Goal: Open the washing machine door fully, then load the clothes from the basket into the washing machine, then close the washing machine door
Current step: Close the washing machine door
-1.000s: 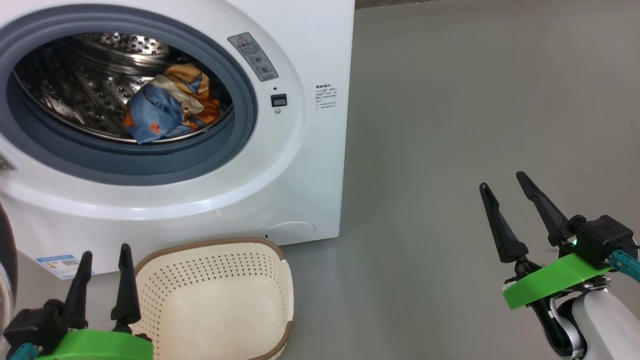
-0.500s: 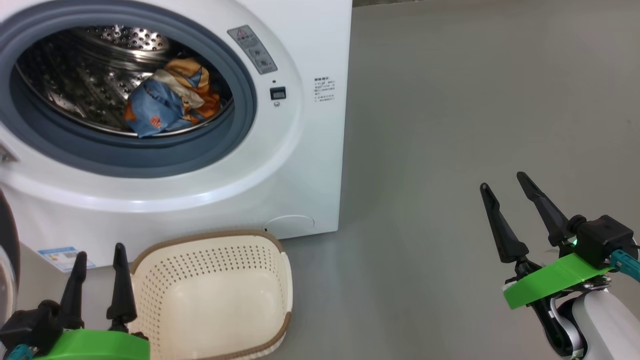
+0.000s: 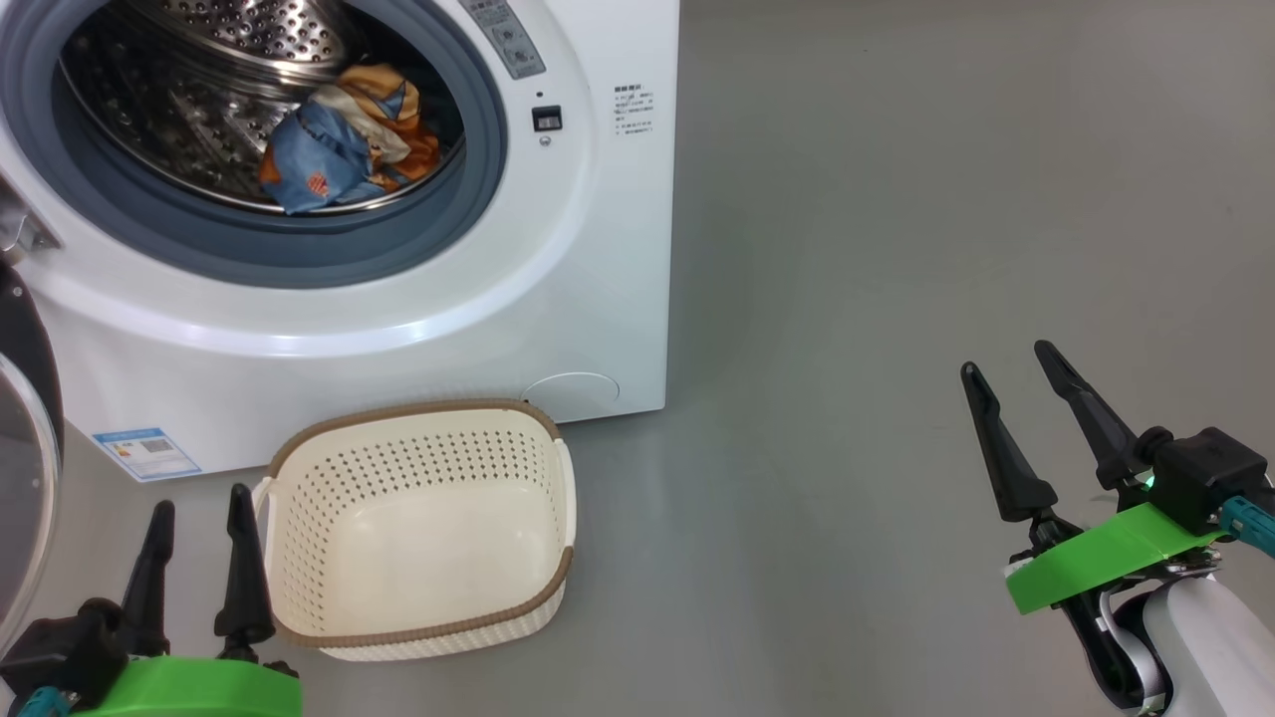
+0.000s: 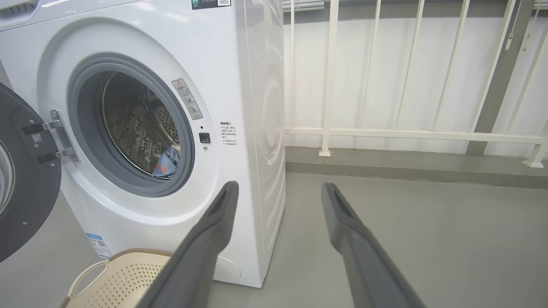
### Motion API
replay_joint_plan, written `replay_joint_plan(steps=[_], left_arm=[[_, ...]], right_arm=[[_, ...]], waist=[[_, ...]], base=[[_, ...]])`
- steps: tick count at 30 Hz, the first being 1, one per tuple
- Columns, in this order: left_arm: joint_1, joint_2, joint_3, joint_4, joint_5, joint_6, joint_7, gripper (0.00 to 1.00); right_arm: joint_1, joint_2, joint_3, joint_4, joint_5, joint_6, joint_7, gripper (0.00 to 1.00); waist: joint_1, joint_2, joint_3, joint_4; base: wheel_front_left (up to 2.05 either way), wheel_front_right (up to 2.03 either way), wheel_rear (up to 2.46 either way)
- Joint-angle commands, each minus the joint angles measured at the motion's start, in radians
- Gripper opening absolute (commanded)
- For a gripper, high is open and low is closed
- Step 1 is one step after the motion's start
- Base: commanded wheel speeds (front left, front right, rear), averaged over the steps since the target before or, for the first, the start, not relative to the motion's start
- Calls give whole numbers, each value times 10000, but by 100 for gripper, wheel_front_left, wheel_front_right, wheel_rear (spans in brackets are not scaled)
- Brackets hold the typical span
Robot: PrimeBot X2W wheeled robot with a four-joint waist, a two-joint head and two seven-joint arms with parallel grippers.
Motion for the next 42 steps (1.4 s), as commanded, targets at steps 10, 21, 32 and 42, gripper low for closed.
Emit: replay_joint_plan(steps=[10, 21, 32, 42], left_arm=[[-191, 207, 333, -235, 182, 3, -63, 100], [-275, 231, 290, -198, 367, 148, -63, 100], [-215, 160, 209, -343, 660, 345, -63, 100], [-45, 118, 271, -322, 720, 493, -63, 100]], right_arm=[[166, -97, 114, -221, -5, 46, -78, 100], [170, -119, 120, -174, 16, 46, -78, 100], [181, -101, 281, -72, 97, 46, -78, 100], [163, -181, 480, 14, 146, 46, -78, 100]], waist=[[1, 0, -70, 41], [1, 0, -68, 221], [1, 0, -163, 1258], [1, 0, -313, 2621]], base=[[-6, 6, 0], [0, 0, 0], [0, 0, 0], [0, 0, 0]])
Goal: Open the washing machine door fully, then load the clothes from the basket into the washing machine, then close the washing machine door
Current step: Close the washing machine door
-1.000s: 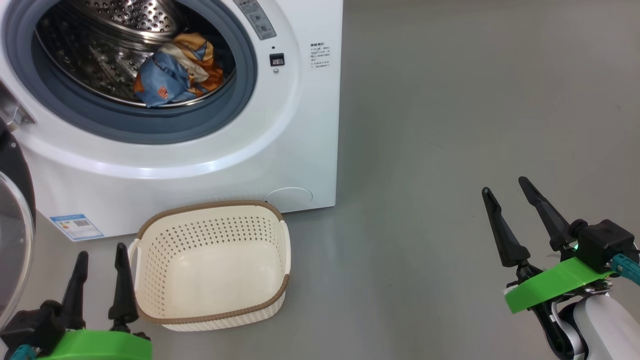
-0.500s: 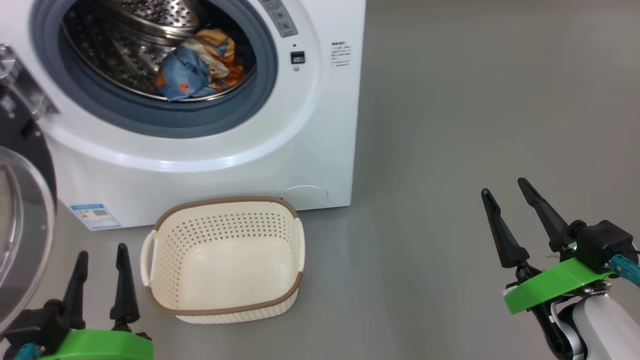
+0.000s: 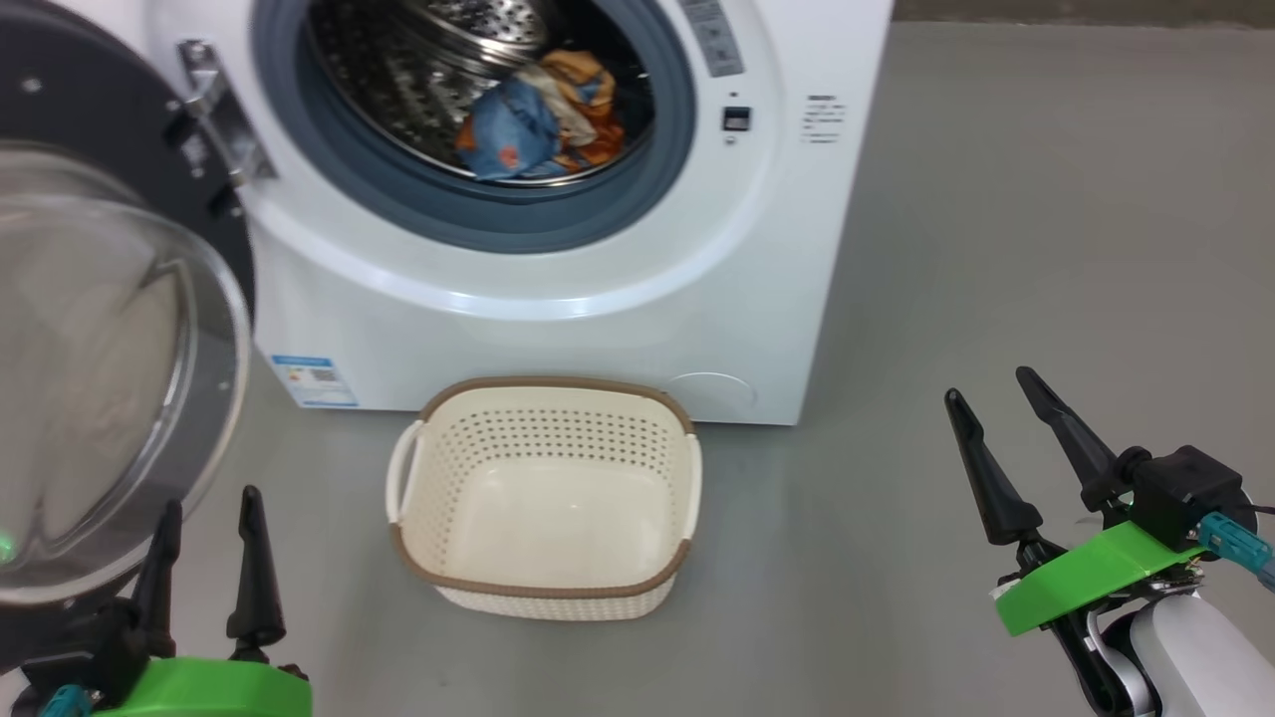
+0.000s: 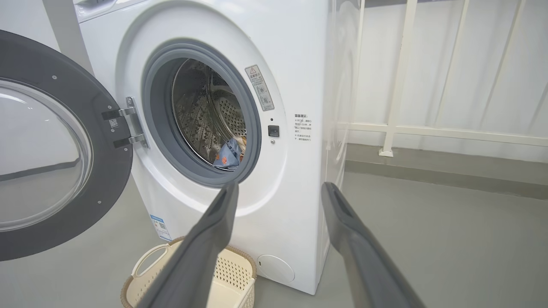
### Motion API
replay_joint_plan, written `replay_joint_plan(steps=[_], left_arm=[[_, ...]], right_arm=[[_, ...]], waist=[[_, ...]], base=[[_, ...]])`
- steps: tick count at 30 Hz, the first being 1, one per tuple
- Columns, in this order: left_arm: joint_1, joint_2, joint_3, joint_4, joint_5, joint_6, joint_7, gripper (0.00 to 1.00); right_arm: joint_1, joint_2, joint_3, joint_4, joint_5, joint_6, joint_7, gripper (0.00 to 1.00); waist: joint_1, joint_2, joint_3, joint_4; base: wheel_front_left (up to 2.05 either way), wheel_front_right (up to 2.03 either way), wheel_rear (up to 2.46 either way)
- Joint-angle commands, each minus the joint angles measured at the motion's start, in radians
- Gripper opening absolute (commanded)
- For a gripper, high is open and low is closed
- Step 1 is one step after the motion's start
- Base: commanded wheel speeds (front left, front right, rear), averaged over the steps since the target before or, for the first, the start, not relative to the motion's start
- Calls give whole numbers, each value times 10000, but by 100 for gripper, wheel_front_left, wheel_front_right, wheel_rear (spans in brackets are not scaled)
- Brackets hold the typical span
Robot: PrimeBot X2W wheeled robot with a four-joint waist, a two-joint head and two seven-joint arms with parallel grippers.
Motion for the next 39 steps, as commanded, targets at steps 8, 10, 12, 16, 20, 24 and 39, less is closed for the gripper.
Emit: replay_joint_plan(steps=[8, 10, 12, 16, 20, 24, 39], left_arm=[[5, 151, 320, -139, 34, 238, -55, 100], [15, 151, 297, -144, 24, 252, -43, 100], [12, 154, 286, -146, 21, 254, -42, 100], [-5, 140, 234, -138, -5, 248, -43, 100], [32, 99, 184, -91, -75, 199, -45, 100], [74, 104, 130, -83, -81, 210, -45, 100], [154, 159, 134, -216, -171, 348, -48, 100]], right_arm=[[69, -190, 231, -149, 95, 46, -78, 100], [69, -189, 240, -153, 99, 46, -78, 100], [62, -191, 254, -156, 97, 46, -78, 100], [39, -215, 293, -150, 94, 46, -78, 100], [79, -219, 313, -118, 100, 46, -78, 100], [96, -215, 373, -100, 109, 46, -78, 100], [147, -170, 372, -86, 118, 46, -78, 100]], waist=[[0, -1, -105, 1460], [0, -1, -71, 1678], [0, -1, -52, 1783], [0, -1, -22, 2167], [0, -1, -108, 2486], [0, -1, -198, 2729], [0, -1, -246, 3018]], base=[[0, 0, 0], [0, 0, 0], [0, 0, 0], [0, 0, 0], [0, 0, 0], [0, 0, 0], [0, 0, 0]])
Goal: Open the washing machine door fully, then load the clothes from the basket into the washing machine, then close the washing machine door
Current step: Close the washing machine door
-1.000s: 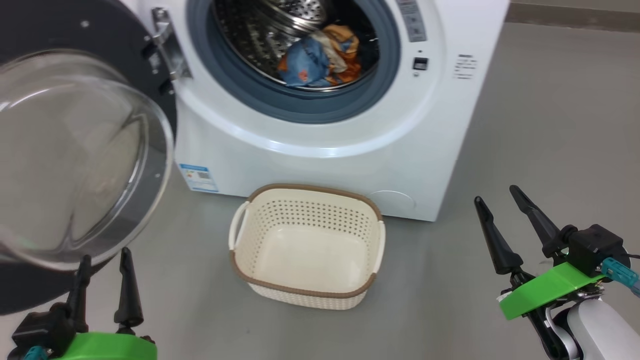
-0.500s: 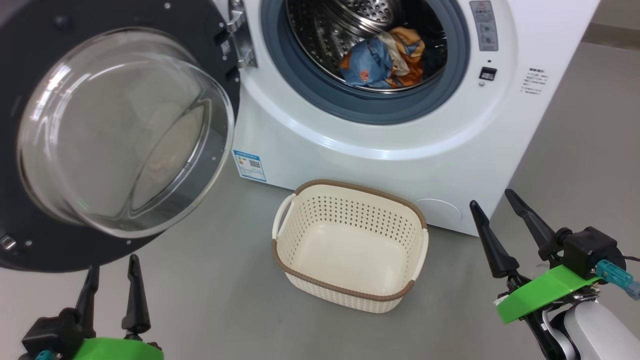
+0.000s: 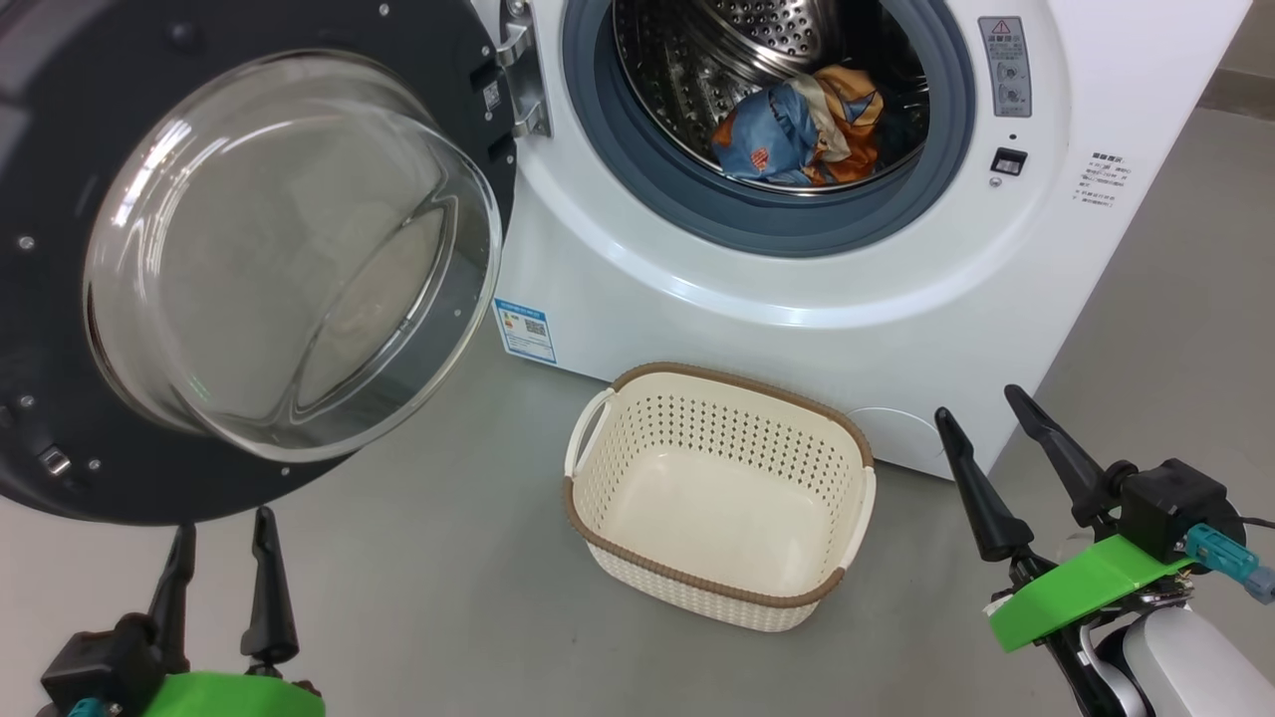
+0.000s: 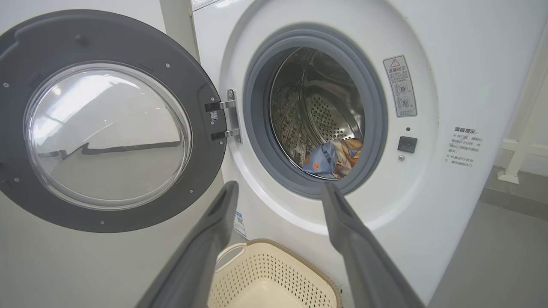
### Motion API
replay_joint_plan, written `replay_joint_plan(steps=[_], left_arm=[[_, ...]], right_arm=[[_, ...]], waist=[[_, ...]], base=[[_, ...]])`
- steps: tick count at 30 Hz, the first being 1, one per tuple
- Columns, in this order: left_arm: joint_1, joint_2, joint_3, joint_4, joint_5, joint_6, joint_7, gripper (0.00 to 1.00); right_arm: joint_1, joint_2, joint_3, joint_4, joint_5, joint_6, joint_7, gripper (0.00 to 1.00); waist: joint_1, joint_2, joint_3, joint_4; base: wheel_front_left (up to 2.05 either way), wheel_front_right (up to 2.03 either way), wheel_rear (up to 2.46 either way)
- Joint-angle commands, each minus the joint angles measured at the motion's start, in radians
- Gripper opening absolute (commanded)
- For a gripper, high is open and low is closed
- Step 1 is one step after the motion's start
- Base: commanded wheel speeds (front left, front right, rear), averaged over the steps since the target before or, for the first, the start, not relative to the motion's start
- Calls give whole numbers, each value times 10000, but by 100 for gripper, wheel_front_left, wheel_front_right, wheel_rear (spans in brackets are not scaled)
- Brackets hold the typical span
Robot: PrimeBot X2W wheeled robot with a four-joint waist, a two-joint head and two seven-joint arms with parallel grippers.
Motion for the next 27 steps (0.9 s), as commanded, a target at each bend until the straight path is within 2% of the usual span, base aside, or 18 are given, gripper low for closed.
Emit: replay_joint_plan(steps=[1, 10, 11, 12, 14, 20, 25, 27], left_arm=[[-93, 255, 342, -303, -91, 89, -50, 100], [-84, 336, 367, -353, -136, 175, -52, 99], [-85, 338, 367, -357, -146, 182, -52, 76], [-88, 345, 366, -365, -154, 187, -52, 42], [-111, 388, 368, -430, -159, 171, -52, 0], [-316, 653, 532, -934, -226, 50, -55, 0], [-824, 1131, 1012, -2038, -532, -38, 34, 0], [-1289, 1451, 1428, -2651, -967, -145, 257, 0]], right_arm=[[53, -112, 112, -190, 41, 44, -78, 100], [74, -77, 86, -182, 42, 44, -78, 100], [77, -64, 89, -188, 32, 44, -78, 100], [79, -54, 90, -191, 23, 44, -78, 100], [76, -49, 94, -194, 19, 44, -78, 100], [111, -76, 90, -185, 43, 44, -78, 100], [169, -139, 83, -189, 50, 44, -78, 100], [155, -209, 93, -212, 42, 44, -78, 100]], waist=[[0, 0, -20, -8], [0, 0, -73, -31], [0, 0, -71, -34], [0, 0, -71, -37], [0, 0, -72, -51], [0, 0, -111, -102], [0, 0, -130, -165], [0, 0, -74, -213]], base=[[0, 0, 0], [0, 0, 0], [0, 0, 0], [0, 0, 0], [0, 0, 0], [0, 0, 0], [0, 0, 0], [0, 0, 0]])
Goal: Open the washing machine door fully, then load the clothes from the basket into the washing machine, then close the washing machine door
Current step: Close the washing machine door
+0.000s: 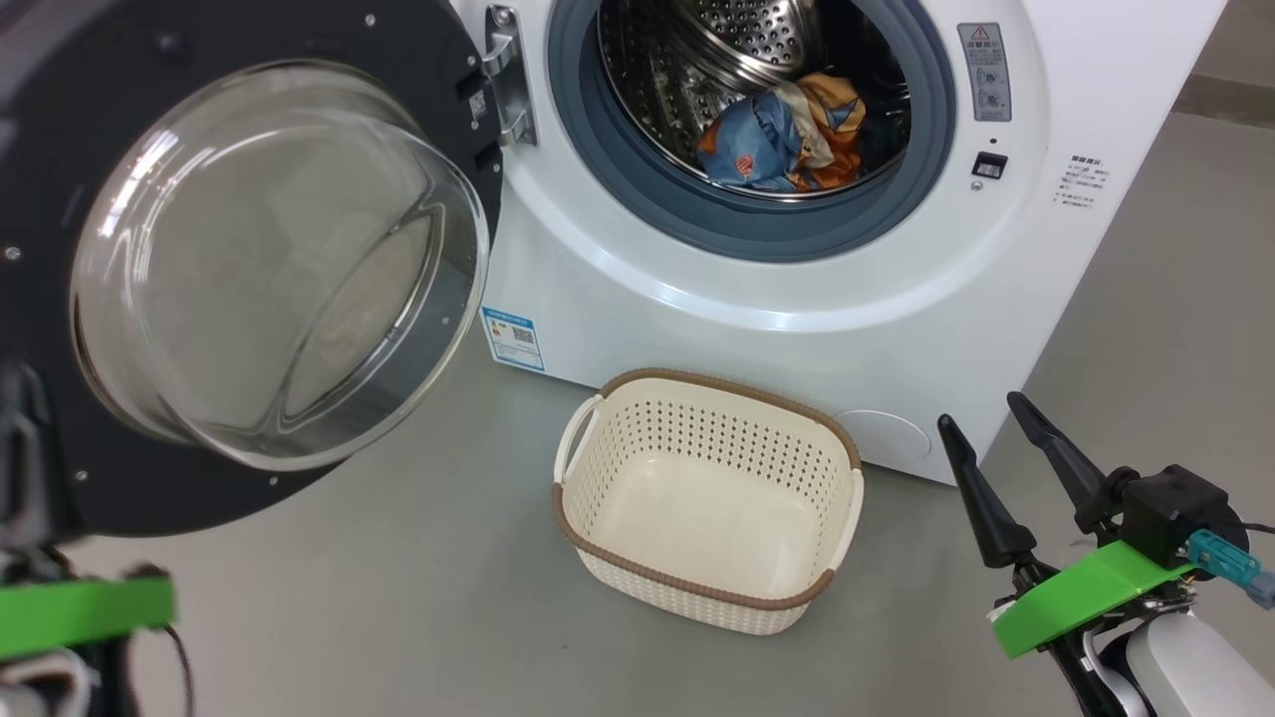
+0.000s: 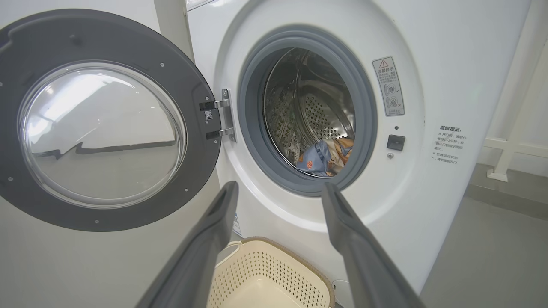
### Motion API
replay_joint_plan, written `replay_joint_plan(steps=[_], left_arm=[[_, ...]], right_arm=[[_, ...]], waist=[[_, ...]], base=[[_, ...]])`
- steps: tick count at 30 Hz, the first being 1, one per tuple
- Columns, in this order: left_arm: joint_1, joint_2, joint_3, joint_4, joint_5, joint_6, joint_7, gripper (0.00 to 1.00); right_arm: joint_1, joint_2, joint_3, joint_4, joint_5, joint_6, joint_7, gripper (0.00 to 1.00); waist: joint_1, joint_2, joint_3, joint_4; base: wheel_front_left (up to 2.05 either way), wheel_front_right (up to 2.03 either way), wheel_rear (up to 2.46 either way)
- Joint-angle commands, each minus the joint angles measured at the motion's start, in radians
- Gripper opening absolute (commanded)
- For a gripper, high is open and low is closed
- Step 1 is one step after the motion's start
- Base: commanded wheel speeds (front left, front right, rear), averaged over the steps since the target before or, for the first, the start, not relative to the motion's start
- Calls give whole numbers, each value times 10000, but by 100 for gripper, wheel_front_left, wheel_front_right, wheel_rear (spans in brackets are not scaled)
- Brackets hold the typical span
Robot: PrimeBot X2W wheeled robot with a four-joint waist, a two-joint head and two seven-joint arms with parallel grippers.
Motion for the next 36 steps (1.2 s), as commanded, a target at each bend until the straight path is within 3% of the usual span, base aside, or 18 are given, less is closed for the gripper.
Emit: replay_joint_plan(steps=[1, 5, 10, 15, 20, 28, 36], left_arm=[[-573, 419, 475, -382, -126, -39, 69, 0], [-1531, 799, 1289, -529, -1183, -232, 347, 0], [-2721, 1103, 2564, 419, -2948, -516, 383, 0], [-3933, 1478, 4000, 2394, -5165, -732, 795, 0], [-4804, 2158, 5121, 4837, -6724, -795, 1472, 0], [-5511, 3237, 6000, 7911, -7702, -519, 2264, 0], [-5795, 3891, 5773, 9437, -7724, -376, 3244, 0]], right_arm=[[26, -194, 119, -234, 29, 44, -80, 100], [-111, -365, 218, -252, 18, 44, -80, 100], [-335, -608, 395, -256, 26, 44, -80, 100], [-528, -868, 537, -238, 61, 44, -80, 100], [-733, -1099, 679, -257, 81, 44, -80, 100], [-908, -1463, 799, -291, 109, 44, -80, 100], [-926, -1560, 771, -326, 135, 44, -80, 100]], waist=[[0, 0, 51, -37], [0, 0, 274, -158], [0, 0, 639, -418], [0, 0, 970, -706], [0, 0, 1242, -1050], [0, 0, 1648, -1487], [0, 0, 1751, -1704]], base=[[0, 0, 0], [0, 0, 0], [0, 0, 0], [0, 0, 0], [0, 0, 0], [0, 0, 0], [0, 0, 0]])
